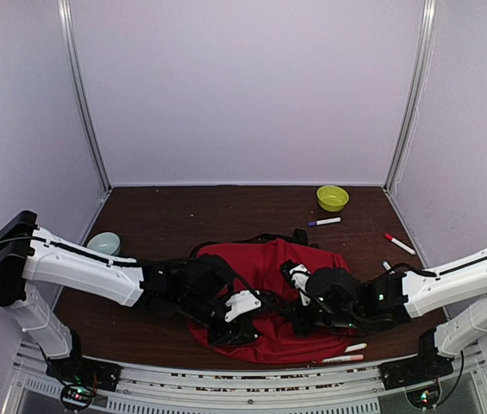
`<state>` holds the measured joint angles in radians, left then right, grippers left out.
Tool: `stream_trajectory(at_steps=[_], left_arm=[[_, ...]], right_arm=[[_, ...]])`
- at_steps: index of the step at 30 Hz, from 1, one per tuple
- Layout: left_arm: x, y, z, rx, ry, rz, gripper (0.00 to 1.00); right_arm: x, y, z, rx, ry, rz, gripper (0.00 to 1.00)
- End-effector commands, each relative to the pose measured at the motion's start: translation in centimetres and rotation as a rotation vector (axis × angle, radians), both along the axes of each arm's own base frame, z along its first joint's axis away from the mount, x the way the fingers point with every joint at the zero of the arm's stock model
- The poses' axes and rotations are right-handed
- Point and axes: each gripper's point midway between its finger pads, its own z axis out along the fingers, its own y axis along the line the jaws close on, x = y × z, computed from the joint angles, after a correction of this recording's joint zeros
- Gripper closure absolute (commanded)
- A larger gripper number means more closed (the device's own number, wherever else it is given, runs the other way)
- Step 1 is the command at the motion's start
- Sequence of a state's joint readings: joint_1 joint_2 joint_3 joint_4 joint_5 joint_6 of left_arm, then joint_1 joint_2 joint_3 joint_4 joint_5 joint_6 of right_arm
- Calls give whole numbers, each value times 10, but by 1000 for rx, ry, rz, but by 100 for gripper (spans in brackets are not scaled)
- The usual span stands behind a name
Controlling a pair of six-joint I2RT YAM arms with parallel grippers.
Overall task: Pack the student bag
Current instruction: Grab the largest pocket of the student bag.
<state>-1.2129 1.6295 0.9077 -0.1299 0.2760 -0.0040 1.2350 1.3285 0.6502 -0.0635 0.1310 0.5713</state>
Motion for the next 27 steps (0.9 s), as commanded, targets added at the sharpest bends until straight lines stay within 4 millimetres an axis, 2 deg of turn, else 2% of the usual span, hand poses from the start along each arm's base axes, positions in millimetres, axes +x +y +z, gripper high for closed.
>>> stream_trajectory(at_steps=[1,5,11,14,19,27], left_arm=[[0,5,1,4,-21,0,77],[-1,3,-3,7,-8,-2,83],[-6,-5,2,-28,16,-31,87],[-9,-7,4,-36,31,-45,100],[-6,-6,11,-10,30,-21,100],[6,19,34,85,-16,72,100]], right_arm=[[5,0,4,-10,-26,-15,100],[5,-1,5,-12,-26,-14,100],[5,-2,6,-11,-29,-17,100],[6,-2,6,-10,-31,-19,100],[5,-3,5,-14,-30,-20,100],[6,-4,5,-20,-36,-23,100]])
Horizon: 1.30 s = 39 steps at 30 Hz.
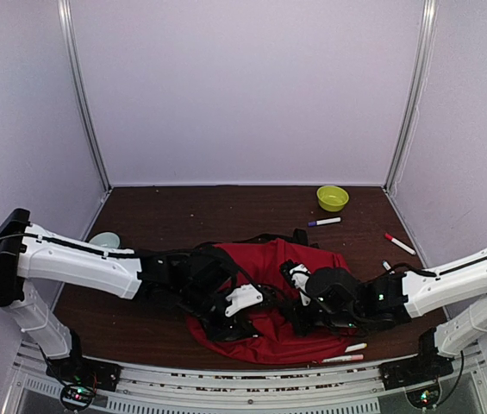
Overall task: Pack the student bag
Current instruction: Grab the largest pocket of the student bag.
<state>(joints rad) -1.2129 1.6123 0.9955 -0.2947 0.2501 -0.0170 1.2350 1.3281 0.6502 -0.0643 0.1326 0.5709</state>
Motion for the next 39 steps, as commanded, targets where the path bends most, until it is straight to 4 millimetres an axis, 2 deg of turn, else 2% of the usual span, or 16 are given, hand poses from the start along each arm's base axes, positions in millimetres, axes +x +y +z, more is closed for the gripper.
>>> stream_trajectory(at_steps=[1,6,9,12,14,18,21,26,29,35,39], left_arm=[[4,17,21,33,-33,55,100],[8,31,16,94,-43,92,100],[7,30,13,94,-35,92,100],[8,19,12,45,-38,78,85],[9,9,11,22,-48,60,79],[3,-9,6,-30,-43,-16,55],[-1,-17,1,-38,-57,-62,48],[0,-18,-17,7,-72,-69,48],[0,-16,-23,18,-69,-64,51],[1,-12,-39,34,-68,-49,66],[4,-13,-43,23,-85,-40,80]], right_arm=[[6,-4,4,-20,-35,-21,100],[6,-5,5,-21,-38,-20,100],[6,-6,6,-22,-42,-21,100],[5,-6,5,-24,-40,-14,100],[3,-6,3,-32,-32,0,97],[2,-11,2,-48,-33,-4,96],[3,-12,3,-44,-38,-7,92],[2,-11,1,-47,-31,-3,90],[1,-10,0,-49,-26,3,91],[2,-8,1,-47,-27,8,92],[1,-8,0,-50,-25,12,93]])
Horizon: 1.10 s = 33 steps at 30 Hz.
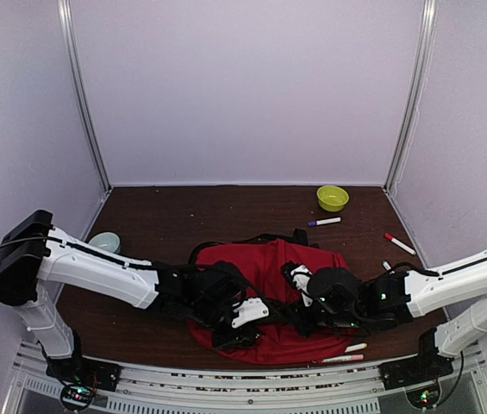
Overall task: Pack the student bag
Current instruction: Grab the largest pocket of the student bag, then hold the largest pocket of the student bag.
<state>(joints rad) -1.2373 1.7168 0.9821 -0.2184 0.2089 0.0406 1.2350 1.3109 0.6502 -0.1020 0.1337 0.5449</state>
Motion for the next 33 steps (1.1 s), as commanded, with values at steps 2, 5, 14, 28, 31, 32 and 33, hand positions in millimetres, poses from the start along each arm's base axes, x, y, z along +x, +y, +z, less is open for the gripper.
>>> stream_trajectory(at_steps=[2,5,14,28,31,32,33], left_arm=[[5,-6,-7,-24,-32,-1,92],[5,-6,0,-25,-34,-1,100],[11,10,31,5,-63,55,100],[13,29,75,-7,-76,127,100],[11,27,81,-18,-61,129,100],[11,26,82,-21,-56,129,100],[10,25,84,-25,-51,126,100]], right_arm=[[2,-2,1,-17,-13,-4,93],[2,-4,1,-21,-15,-6,93],[-1,-12,9,-28,-18,4,88],[-38,11,43,182,9,210,44],[-54,22,46,216,13,302,42],[-58,25,46,208,6,323,42],[-60,28,45,197,-5,342,41]])
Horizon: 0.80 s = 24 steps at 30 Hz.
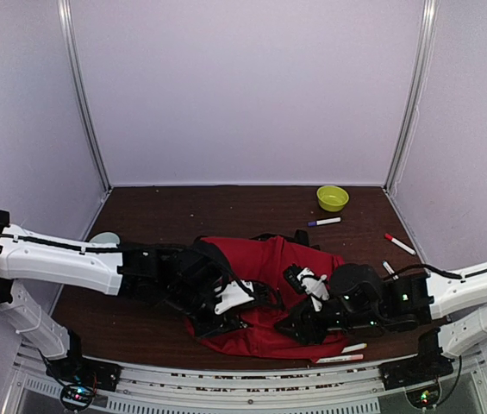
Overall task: Pack the student bag
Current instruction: Hold the largest pocket of the student bag.
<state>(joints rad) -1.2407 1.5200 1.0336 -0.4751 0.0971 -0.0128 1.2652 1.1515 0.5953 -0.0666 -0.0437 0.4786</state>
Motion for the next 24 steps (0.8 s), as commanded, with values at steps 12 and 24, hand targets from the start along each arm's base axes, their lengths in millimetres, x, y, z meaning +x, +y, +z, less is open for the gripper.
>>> stream_trajectory(at_steps=[12,24], left_arm=[[-8,-21,29,-125,66,-13,100],[-14,-30,35,-212,99,-24,100]], right_arm=[[4,36,1,-69,-271,90,39],[-5,49,-28,-90,-272,120,84]])
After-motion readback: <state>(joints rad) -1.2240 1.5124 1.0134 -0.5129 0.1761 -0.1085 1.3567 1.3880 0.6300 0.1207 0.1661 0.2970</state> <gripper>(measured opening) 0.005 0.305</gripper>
